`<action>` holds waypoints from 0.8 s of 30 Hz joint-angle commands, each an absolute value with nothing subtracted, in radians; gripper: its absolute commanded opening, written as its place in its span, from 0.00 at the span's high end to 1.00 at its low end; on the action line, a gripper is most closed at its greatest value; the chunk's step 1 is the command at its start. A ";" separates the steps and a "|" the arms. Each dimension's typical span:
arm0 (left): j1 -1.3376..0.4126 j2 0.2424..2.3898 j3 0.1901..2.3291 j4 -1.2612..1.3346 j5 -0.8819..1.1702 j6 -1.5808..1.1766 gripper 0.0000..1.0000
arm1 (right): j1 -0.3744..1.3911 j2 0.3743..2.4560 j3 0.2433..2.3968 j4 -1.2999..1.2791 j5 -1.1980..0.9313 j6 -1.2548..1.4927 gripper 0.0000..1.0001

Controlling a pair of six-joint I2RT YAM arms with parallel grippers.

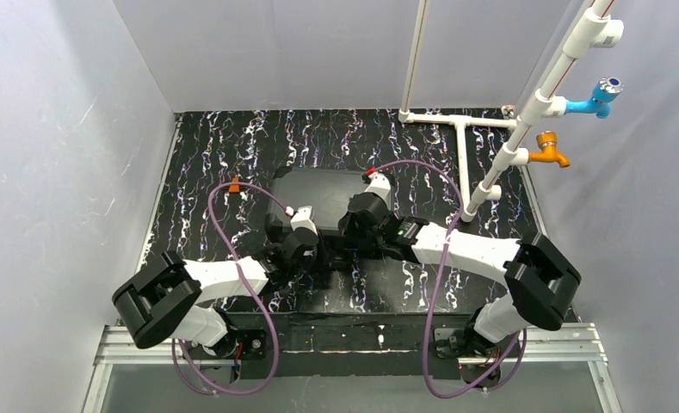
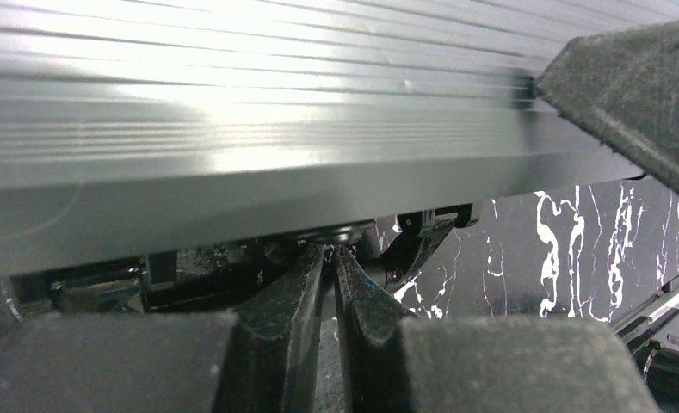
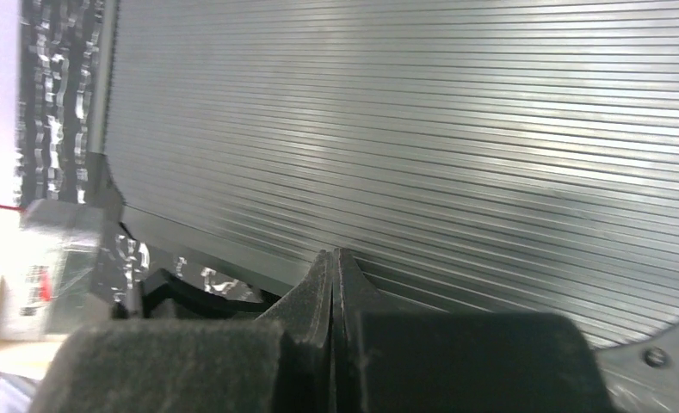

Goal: Pack up texas hold em set

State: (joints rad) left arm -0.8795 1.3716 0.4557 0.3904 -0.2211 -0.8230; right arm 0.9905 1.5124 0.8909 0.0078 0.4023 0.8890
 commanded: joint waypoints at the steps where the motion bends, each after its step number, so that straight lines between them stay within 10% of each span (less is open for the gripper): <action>1: -0.860 1.314 0.401 0.275 -0.364 -0.792 0.89 | 1.000 1.595 0.820 -0.706 0.409 0.787 0.99; 24: -0.862 0.978 0.347 0.170 -0.358 -0.768 0.84 | 1.000 1.501 1.062 -0.757 0.507 0.684 0.99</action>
State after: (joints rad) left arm -0.8623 1.0489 0.3485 0.2371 -0.3187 -0.7887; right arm 0.9886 1.4723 1.0641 -0.4797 0.5632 0.7563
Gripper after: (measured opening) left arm 0.151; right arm 0.029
